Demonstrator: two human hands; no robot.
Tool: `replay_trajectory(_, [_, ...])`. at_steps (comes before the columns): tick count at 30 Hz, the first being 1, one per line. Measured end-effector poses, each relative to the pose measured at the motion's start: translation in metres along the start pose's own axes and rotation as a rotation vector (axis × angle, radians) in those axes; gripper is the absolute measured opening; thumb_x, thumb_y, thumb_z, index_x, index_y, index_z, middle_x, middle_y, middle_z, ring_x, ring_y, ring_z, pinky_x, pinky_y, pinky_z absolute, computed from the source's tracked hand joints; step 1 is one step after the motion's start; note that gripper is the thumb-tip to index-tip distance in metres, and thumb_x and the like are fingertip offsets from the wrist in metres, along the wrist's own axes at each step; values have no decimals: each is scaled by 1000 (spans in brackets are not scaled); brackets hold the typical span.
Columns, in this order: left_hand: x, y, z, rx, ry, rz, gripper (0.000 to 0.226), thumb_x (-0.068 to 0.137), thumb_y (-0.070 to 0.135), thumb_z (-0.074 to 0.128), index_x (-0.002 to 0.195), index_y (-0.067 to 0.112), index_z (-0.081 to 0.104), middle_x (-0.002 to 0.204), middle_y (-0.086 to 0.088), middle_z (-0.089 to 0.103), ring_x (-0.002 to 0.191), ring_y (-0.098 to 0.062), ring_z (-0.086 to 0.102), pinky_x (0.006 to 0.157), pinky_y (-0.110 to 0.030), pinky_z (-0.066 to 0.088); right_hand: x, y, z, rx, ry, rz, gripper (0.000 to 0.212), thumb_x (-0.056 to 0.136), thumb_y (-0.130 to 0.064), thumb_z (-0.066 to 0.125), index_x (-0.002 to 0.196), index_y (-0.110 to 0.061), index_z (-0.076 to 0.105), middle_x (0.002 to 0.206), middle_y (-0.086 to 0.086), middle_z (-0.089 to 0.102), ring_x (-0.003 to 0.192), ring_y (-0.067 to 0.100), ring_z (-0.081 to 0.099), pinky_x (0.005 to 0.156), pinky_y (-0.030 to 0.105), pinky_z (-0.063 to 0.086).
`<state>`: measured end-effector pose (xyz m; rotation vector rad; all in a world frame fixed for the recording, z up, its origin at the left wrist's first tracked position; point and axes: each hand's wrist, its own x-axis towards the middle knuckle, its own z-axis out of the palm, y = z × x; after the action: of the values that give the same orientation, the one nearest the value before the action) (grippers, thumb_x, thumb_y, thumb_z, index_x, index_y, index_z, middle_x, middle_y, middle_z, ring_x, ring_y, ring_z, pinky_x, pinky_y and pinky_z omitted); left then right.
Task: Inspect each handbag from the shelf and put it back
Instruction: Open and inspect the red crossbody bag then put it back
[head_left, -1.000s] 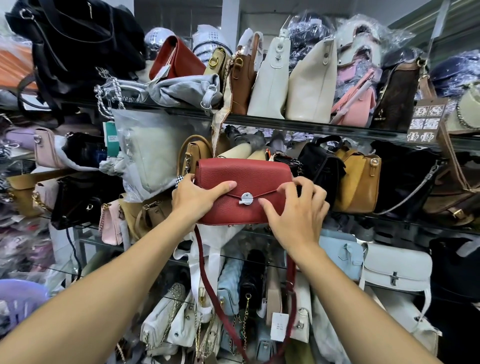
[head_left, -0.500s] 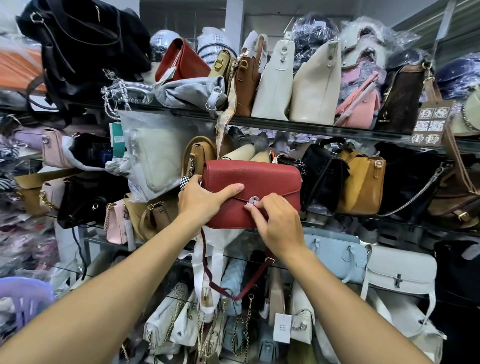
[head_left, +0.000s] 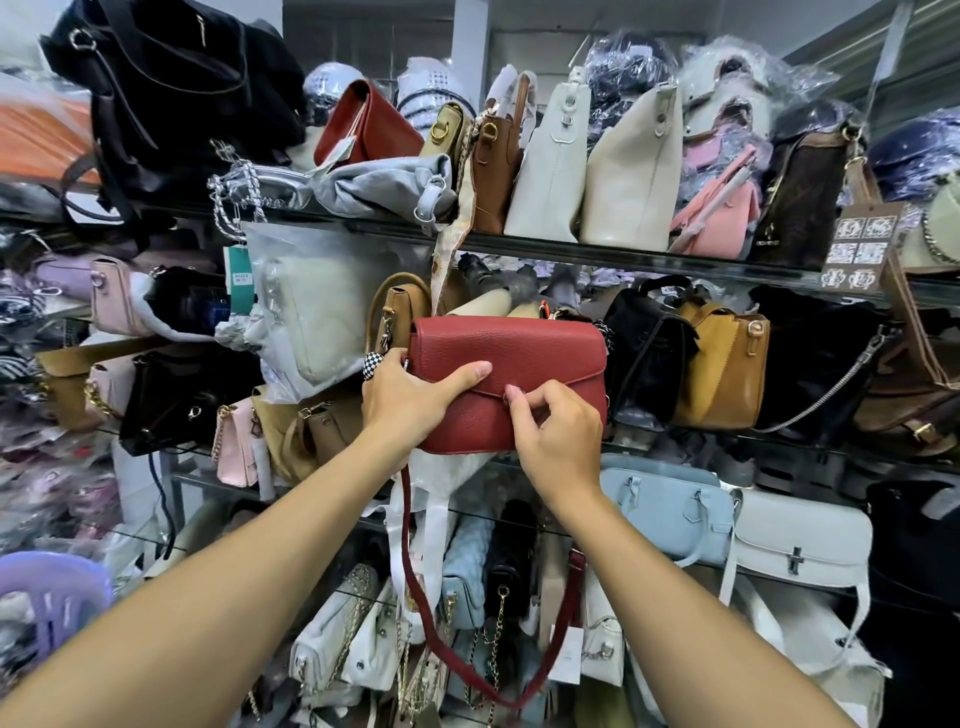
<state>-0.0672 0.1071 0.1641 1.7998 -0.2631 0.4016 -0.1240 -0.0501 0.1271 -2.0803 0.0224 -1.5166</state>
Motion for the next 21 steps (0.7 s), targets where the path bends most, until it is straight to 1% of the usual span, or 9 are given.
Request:
replay_trajectory(4, [0,2,-3,-23,-9,-25,68,59,70,84,103,30,51,109,7,61,105,-16,58,87,-29,45,3,1,-7,104,-69,66,22,89,-30,79,74,-16,71,74,-5,71,67,11,63,68,30,50])
replay_trajectory(6, [2,-1,-5,-60,-13,-38,70,58,70,85,104,27,54,108,9,62,102,-14,60,85,-29,47,6,2,-14,134,-37,79,20,90,-29,77,78,-15,72,75,-4,70,66,9,61,67,28,51])
replay_trajectory(8, [5,-3,-8,-104,-12,-56,83,49,76,85,110,23,64,108,8,69,100,-14,65,91,-33,54,11,5,-22,148,45,107,16,93,-24,73,83,-14,69,81,-1,68,69,10,59,70,33,51])
replay_trajectory(10, [6,-3,-12,-129,-6,-74,95,38,83,82,112,26,68,106,8,73,98,-14,68,94,-38,56,16,13,-29,108,140,148,12,94,-26,71,92,-16,65,94,0,63,82,16,57,80,35,49])
replay_trajectory(12, [9,-5,-17,-159,-18,-86,96,35,84,81,111,27,70,103,9,74,96,-13,70,93,-39,57,23,23,-36,39,166,242,27,93,-38,71,108,-17,61,110,1,58,101,22,54,94,37,44])
replay_trajectory(14, [10,-7,-19,-205,-43,-98,83,41,78,85,105,27,71,99,10,75,93,-12,71,91,-38,58,30,27,-43,127,65,418,46,92,-47,71,127,-20,57,124,0,55,110,20,54,99,35,44])
replay_trajectory(16, [10,-9,-19,-242,-62,-97,61,53,65,90,96,26,72,94,10,76,91,-11,72,87,-33,59,35,29,-47,386,-93,580,57,93,-49,69,141,-23,51,132,0,58,108,12,60,93,30,48])
replay_trajectory(19, [10,-9,-19,-302,-87,-87,43,65,52,90,93,24,73,91,10,76,88,-7,72,77,-24,56,36,31,-47,615,-252,680,58,86,-60,70,134,-29,62,129,1,69,116,17,66,100,43,53])
replay_trajectory(21, [11,-8,-19,-335,-121,-78,37,70,49,87,93,24,73,91,11,75,81,0,71,67,-15,53,35,29,-46,730,-289,703,50,92,-55,64,132,-25,65,131,2,70,121,21,64,104,50,50])
